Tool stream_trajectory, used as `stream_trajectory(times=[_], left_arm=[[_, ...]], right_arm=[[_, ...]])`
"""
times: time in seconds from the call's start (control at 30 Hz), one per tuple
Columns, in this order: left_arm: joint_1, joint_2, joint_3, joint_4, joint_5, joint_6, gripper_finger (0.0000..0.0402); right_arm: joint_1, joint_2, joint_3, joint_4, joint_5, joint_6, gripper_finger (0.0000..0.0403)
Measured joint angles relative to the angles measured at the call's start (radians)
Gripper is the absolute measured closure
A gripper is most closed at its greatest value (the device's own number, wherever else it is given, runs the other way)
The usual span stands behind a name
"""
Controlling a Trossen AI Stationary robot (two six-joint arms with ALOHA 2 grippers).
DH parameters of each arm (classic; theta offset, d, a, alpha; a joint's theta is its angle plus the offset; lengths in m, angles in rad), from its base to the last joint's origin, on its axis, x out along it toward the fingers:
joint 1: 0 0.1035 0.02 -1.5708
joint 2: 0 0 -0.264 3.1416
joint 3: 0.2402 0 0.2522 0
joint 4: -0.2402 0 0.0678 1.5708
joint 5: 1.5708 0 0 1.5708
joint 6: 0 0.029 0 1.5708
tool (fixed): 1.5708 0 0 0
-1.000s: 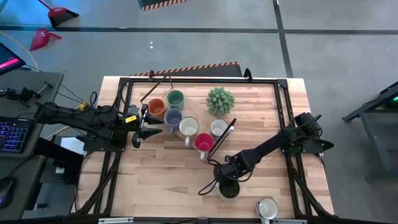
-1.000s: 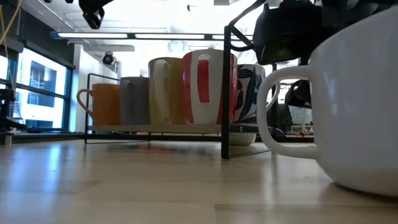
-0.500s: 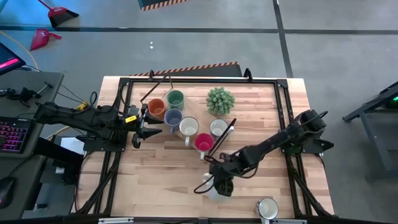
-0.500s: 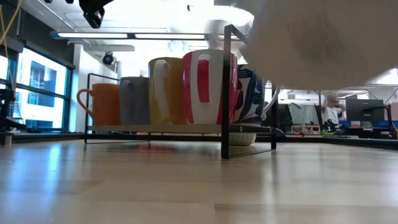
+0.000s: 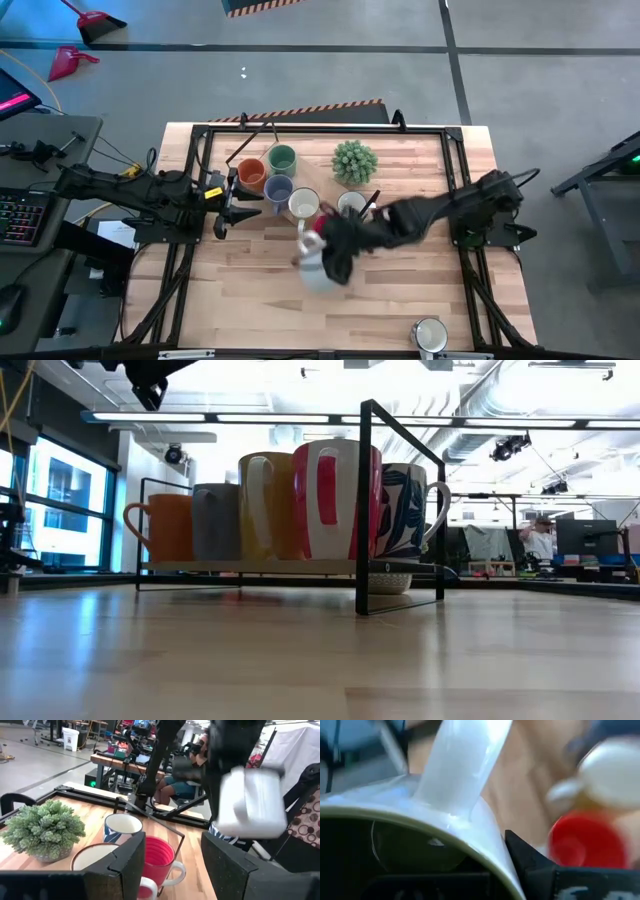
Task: Place coffee mugs
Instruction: Put the green mug on the shelf
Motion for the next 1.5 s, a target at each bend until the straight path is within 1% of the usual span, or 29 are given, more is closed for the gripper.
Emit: stream_trajectory(times=[0.13, 0.27, 0.5, 0.6, 0.73, 0.97, 1.03, 1.23, 1.5], left_arm=[[0.000, 0.000, 0.000, -0.008, 0.000, 0.000, 0.0222], [0.000, -0.001, 0.000, -0.028, 0.000, 0.000, 0.0222], [0.000, -0.002, 0.000, -0.055, 0.000, 0.000, 0.0222], [0.000, -0.002, 0.000, -0.058, 0.000, 0.000, 0.0222], [0.000, -0.002, 0.000, -0.058, 0.000, 0.000, 0.0222], [0.000, -0.002, 0.000, -0.059, 0.000, -0.001, 0.0222], [0.000, -0.002, 0.000, -0.059, 0.000, -0.001, 0.0222], [0.000, -0.003, 0.000, -0.058, 0.000, -0.001, 0.0222], [0.000, -0.002, 0.000, -0.053, 0.023, -0.001, 0.0222]], right_arm=[[-0.095, 0.000, 0.071, -0.042, 0.066, -0.037, 0.0403], [-0.209, -0.003, 0.104, -0.031, 0.095, -0.060, 0.0403], [-0.393, 0.015, 0.101, -0.031, 0.079, 0.025, 0.0403], [-0.461, 0.026, 0.101, -0.024, 0.030, 0.083, 0.0403], [-0.528, 0.057, 0.101, -0.038, -0.006, 0.134, 0.0403], [-0.566, 0.148, 0.100, -0.069, -0.042, 0.155, 0.0403], [-0.568, 0.170, 0.100, -0.104, -0.045, 0.155, 0.0403], [-0.572, 0.203, 0.098, -0.227, -0.008, 0.158, 0.0403], [-0.580, 0.197, 0.098, -0.223, 0.028, 0.161, 0.0403]])
